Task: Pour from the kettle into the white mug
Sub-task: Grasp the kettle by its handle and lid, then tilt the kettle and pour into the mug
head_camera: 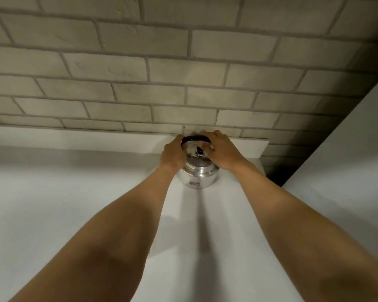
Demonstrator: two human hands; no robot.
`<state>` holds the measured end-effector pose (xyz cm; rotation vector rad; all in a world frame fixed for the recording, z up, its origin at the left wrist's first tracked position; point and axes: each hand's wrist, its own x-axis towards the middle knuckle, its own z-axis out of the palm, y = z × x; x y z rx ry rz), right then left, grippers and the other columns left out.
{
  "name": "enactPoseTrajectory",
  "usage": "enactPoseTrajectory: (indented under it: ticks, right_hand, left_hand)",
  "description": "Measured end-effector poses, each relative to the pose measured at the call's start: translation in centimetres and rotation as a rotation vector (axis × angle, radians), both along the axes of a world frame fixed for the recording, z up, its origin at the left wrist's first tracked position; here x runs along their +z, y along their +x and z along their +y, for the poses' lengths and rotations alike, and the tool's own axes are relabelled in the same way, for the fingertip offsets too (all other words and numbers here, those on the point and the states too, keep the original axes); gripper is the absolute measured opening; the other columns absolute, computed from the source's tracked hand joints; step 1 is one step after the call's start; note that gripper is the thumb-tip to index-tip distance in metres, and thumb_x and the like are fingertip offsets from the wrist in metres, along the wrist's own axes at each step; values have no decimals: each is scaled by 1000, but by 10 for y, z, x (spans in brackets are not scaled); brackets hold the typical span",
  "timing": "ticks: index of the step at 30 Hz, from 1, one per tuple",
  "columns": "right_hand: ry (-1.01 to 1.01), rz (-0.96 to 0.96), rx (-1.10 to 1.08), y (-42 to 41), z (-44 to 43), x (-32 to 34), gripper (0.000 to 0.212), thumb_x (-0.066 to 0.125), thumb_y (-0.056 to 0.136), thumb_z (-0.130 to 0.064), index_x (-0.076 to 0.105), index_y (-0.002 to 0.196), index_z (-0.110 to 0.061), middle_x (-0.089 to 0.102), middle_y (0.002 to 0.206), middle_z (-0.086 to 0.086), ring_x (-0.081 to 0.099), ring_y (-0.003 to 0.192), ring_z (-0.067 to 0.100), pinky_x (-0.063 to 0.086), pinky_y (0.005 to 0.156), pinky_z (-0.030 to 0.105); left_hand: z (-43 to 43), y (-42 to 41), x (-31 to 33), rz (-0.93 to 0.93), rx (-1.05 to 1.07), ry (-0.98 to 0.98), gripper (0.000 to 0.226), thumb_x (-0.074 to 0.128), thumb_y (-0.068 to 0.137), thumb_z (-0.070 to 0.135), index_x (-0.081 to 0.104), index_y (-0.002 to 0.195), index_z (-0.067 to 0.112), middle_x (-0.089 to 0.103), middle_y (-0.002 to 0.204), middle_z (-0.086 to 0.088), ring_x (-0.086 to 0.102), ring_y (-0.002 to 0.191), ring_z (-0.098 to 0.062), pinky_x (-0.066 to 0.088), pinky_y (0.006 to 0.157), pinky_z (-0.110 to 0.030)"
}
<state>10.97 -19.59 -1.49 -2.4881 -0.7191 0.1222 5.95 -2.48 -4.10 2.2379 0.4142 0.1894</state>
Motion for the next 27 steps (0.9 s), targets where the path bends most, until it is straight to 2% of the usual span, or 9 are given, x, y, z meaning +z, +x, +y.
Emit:
enactPoseTrajectory:
  ticks: [3,5,7,11,13,15,19,22,27]
  right_hand:
    - [61,-10,-10,0,1,-2,35,48,109,-33,62,135,-13,56,108,0,55,109,26,38,85,27]
    - [120,16,-21,-7,-1,-1,24,50,109,-34,65,117,-18,53,95,-11,56,95,18,35,71,19]
    - [160,10,-36,-16,-5,3,20,51,107,-41,60,100,-24,57,88,-13,59,82,9,35,64,18]
    - [212,-40,-78,-45,-17,27,20,54,99,-55,59,90,-38,67,73,-17,60,71,-12,37,54,12]
    - [197,-89,-95,-62,-23,41,25,54,95,-60,62,93,-36,69,74,-19,63,70,-5,38,54,16]
    - [171,-153,-114,-79,-29,52,31,55,94,-61,65,96,-32,69,75,-15,63,72,0,41,58,25]
    - [151,-232,-113,-116,-41,66,37,57,95,-62,69,98,-27,70,82,-10,66,78,12,49,65,31]
    - [178,-236,-106,-143,-48,74,38,58,95,-63,69,97,-26,71,83,-9,66,80,11,50,69,33]
    - [175,-265,-99,-178,-55,80,37,62,94,-61,72,94,-25,71,81,-14,66,79,7,44,65,30]
  left_hand:
    - [0,-8,-1,22,-24,25,31,45,109,31,58,136,22,71,119,-9,67,107,-32,52,88,-37]
    - [0,-14,3,35,-54,52,34,45,109,35,57,139,23,70,124,-7,65,111,-32,52,94,-39]
    - [-1,-23,10,17,-65,72,34,47,109,37,59,138,24,71,123,-6,65,111,-31,52,94,-39]
    - [-7,-55,32,-90,-69,19,33,53,105,38,60,136,27,73,119,-5,68,109,-28,55,94,-39]
    - [-14,-80,43,-163,-72,14,42,58,102,39,54,142,24,68,128,-6,67,114,-27,56,93,-42]
    - [-23,-110,51,-244,-74,135,54,63,98,40,46,146,22,58,138,-6,60,121,-27,56,90,-46]
    - [-42,-176,50,-360,-164,279,49,63,96,45,48,138,27,48,137,4,55,120,-23,54,77,-39]
    - [-56,-215,37,-372,-236,330,46,59,100,47,50,143,32,45,146,6,52,125,-24,57,83,-40]
    - [-73,-247,19,-330,-281,373,58,51,104,52,37,158,34,28,168,5,45,137,-29,53,96,-43]
